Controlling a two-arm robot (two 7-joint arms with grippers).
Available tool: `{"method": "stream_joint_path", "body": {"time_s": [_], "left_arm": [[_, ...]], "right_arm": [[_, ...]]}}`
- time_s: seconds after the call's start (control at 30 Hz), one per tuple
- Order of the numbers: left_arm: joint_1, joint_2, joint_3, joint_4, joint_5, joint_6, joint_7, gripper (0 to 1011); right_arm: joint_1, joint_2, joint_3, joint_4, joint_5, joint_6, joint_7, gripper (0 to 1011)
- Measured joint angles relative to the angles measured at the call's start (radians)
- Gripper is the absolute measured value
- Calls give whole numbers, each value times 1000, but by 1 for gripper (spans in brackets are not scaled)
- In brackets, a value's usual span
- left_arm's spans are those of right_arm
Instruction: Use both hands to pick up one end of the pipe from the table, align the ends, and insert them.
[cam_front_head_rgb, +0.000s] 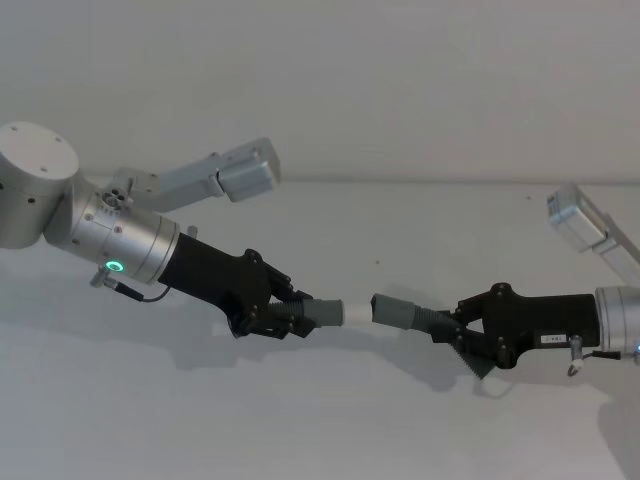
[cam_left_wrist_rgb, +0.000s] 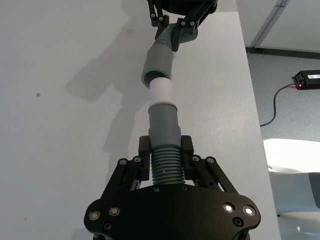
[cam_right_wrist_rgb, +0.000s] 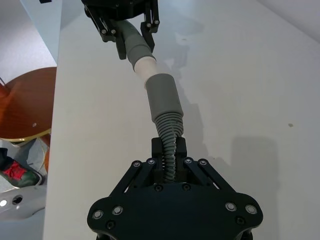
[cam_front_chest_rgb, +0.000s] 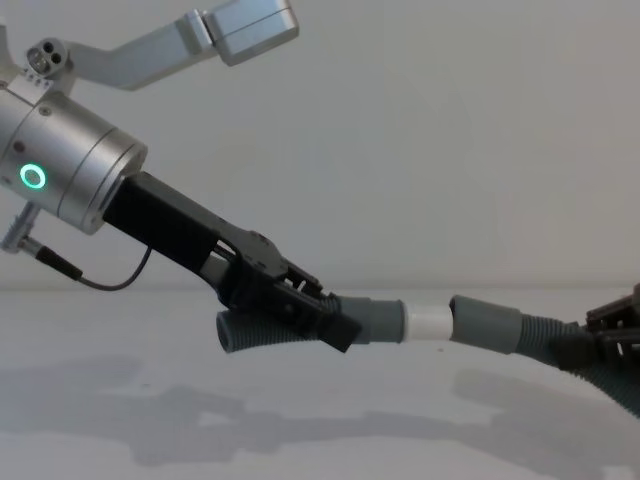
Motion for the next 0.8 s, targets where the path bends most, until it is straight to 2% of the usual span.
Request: {"method": "stream_joint_path", "body": {"time_s": [0.8], "left_arm": [[-18,16,26,-5,-14,1,-13,342]], "right_arm": [[22,0,-20,33,-7,-26,-18,123]]}}
